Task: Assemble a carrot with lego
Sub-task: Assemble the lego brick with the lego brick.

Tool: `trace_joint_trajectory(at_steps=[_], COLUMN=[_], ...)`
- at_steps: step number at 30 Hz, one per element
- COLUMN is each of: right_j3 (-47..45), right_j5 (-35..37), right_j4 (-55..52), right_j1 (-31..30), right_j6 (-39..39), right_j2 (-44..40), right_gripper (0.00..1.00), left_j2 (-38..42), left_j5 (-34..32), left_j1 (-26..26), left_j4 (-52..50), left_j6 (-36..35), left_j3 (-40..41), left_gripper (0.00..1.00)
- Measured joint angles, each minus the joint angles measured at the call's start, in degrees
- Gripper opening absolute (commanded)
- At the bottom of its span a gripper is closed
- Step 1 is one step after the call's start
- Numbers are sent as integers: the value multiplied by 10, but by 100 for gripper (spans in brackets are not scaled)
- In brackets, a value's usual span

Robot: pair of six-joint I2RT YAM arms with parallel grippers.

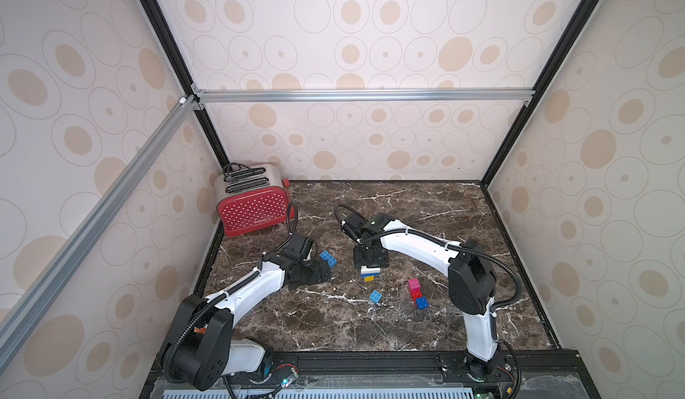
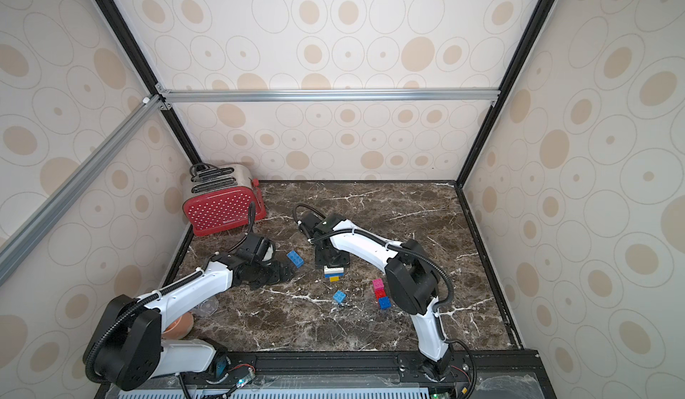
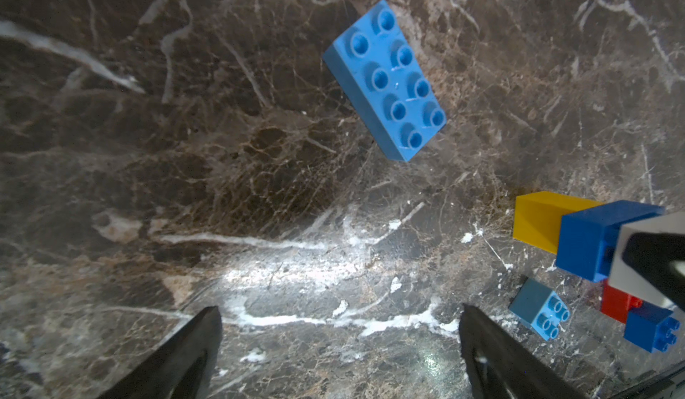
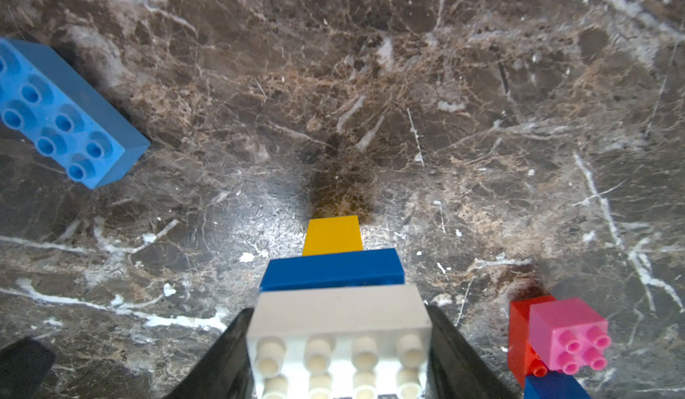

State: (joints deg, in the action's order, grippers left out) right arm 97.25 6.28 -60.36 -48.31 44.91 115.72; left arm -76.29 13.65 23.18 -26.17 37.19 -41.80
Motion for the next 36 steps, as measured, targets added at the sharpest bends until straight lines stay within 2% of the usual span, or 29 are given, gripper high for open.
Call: trace_joint_trajectory(at_steps=[7,24,32,36], right_j3=[5,87,78,32], right_j5=[-4,-5,-18,-35], right_j4=[-1,-51,-45,-6], right_j1=[0,1,8,20], right_j6=[-21,-73,-84,-68], right_j2=[5,64,62,32], right_gripper=[47,48,48,46], left_j2=[0,0,0,0], left_j5=[0,0,0,0], left_j1=[0,0,0,-1], left_j4=[0,0,0,-1], left_j6=[0,-2,-6,-7], left_j3=[0,0,0,0], left_gripper=[99,99,99,99])
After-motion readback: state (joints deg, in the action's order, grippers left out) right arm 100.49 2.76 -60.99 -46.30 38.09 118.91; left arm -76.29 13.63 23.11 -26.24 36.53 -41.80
